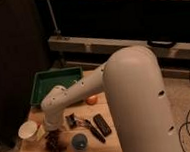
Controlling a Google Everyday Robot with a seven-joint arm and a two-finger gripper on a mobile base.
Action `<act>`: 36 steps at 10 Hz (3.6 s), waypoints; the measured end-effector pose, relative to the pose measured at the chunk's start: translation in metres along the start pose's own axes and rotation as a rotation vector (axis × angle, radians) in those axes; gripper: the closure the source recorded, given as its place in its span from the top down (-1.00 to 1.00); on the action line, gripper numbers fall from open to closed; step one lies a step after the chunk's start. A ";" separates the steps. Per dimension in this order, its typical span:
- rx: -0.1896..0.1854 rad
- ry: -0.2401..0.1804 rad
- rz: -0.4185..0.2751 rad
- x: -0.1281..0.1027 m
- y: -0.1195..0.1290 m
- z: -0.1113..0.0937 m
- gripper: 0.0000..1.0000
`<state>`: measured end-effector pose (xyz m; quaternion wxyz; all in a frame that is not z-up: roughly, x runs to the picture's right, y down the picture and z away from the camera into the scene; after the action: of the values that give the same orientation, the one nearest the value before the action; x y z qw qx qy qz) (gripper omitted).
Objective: Place grapes in plastic cup
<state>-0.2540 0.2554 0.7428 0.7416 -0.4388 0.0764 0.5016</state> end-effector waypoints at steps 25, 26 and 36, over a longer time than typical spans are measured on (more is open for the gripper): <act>-0.163 -0.483 0.077 0.109 -0.051 -0.250 -1.00; -0.186 -0.481 0.084 0.111 -0.056 -0.243 -1.00; -0.260 -0.405 0.099 0.129 -0.062 -0.174 -1.00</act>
<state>-0.0849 0.2093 0.6021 0.6535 -0.4168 -0.1176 0.6208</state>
